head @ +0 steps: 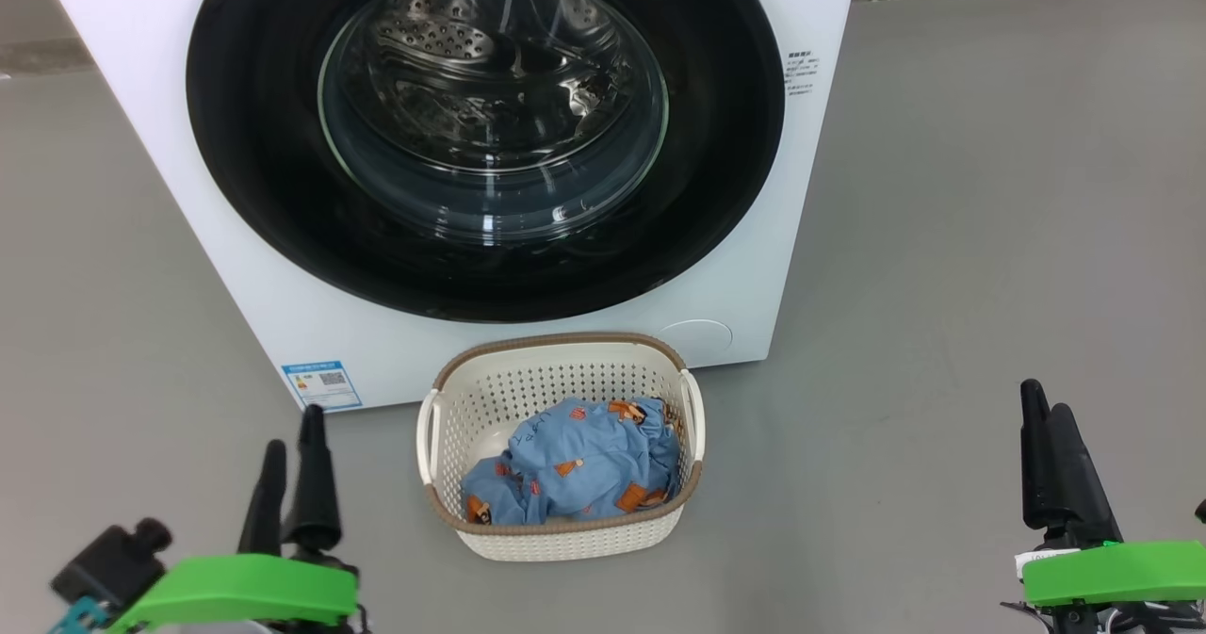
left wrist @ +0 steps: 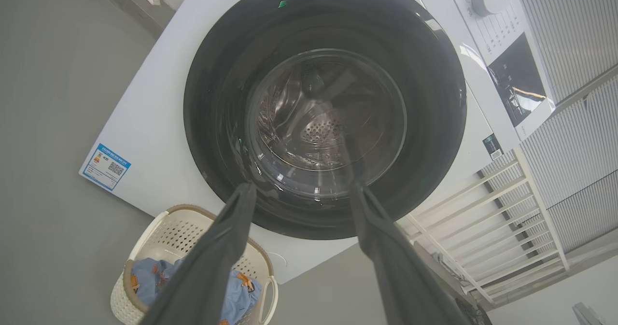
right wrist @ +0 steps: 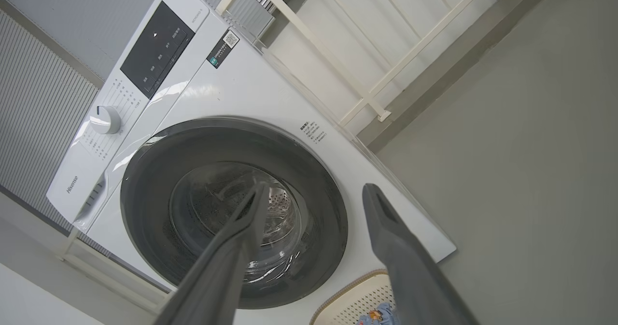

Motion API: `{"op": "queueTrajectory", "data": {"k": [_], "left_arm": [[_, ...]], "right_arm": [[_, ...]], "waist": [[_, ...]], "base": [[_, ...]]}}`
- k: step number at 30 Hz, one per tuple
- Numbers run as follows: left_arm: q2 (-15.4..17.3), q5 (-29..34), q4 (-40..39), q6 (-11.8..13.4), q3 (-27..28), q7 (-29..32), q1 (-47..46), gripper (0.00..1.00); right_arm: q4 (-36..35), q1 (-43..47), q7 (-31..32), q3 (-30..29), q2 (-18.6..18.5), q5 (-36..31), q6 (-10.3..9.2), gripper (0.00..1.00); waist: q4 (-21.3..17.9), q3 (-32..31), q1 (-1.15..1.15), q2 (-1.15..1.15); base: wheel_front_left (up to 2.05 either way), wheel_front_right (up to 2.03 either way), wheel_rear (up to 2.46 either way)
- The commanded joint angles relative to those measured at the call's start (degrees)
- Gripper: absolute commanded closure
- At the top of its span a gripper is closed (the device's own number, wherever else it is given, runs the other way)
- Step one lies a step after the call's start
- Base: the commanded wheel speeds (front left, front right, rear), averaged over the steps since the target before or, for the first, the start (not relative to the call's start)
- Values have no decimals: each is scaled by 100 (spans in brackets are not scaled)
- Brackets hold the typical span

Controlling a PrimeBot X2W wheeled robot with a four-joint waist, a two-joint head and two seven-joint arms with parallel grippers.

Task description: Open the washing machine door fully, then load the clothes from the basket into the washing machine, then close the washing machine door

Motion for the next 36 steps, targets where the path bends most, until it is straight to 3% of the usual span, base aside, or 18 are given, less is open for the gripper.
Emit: {"op": "queueTrajectory", "data": {"k": [1,16,28,36], "left_arm": [[93,142,-214,25,84,-67,-275,0],[113,1983,-323,770,-571,-320,-329,0],[131,3580,1,1113,-1059,-539,-353,0],[142,4017,343,1283,-1338,-674,-349,0]], "right_arm": [[-211,-198,-57,96,-70,-141,6,0],[-405,-208,-309,196,-80,-1695,8,0],[-242,-171,-527,176,-89,-2815,9,0],[-151,-164,-659,184,-94,-3477,9,0]], "waist": [[1,3,0,0],[11,46,0,0],[27,30,0,0],[59,24,0,0]], "base": [[0,0,0],[0,0,0],[0,0,0],[0,0,0]]}}
